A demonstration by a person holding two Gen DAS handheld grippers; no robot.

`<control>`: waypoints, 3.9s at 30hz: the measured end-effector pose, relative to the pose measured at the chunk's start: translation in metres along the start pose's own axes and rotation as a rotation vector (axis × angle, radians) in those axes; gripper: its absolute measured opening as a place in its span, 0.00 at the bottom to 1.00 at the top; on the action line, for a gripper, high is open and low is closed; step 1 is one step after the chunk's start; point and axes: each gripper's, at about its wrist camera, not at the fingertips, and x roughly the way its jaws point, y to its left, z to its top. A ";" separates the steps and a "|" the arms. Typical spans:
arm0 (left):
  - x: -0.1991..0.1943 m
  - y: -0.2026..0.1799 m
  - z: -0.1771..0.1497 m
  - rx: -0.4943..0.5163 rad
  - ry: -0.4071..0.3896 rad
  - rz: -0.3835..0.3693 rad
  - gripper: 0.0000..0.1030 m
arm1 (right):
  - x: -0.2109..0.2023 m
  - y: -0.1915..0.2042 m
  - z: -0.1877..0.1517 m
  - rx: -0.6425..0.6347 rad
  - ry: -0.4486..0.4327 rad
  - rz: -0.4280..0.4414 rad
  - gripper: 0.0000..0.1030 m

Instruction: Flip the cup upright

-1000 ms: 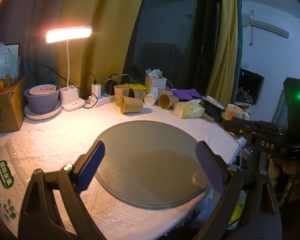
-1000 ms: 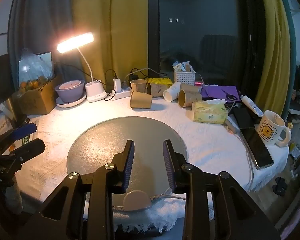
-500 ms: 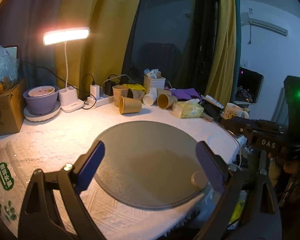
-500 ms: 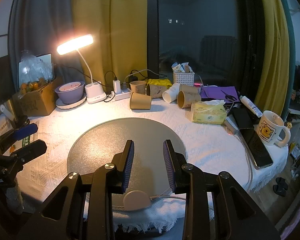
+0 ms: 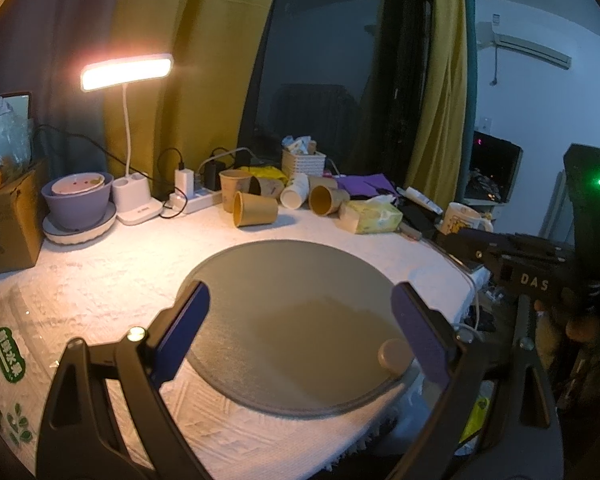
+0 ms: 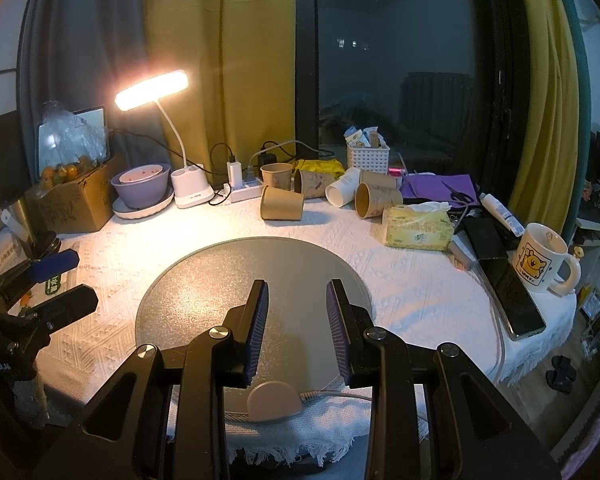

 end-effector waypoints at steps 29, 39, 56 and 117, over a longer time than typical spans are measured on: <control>0.002 0.002 0.004 -0.008 0.002 -0.004 0.91 | -0.003 0.001 0.005 -0.001 -0.007 0.002 0.31; 0.005 0.001 0.007 -0.001 0.003 -0.005 0.91 | -0.003 0.001 0.005 -0.003 -0.008 0.003 0.31; 0.049 -0.002 0.023 0.058 0.033 -0.003 0.91 | 0.021 -0.001 0.021 -0.004 0.016 0.017 0.31; 0.480 -0.027 0.151 0.393 0.448 0.083 0.83 | 0.304 -0.189 0.138 0.181 0.065 0.009 0.50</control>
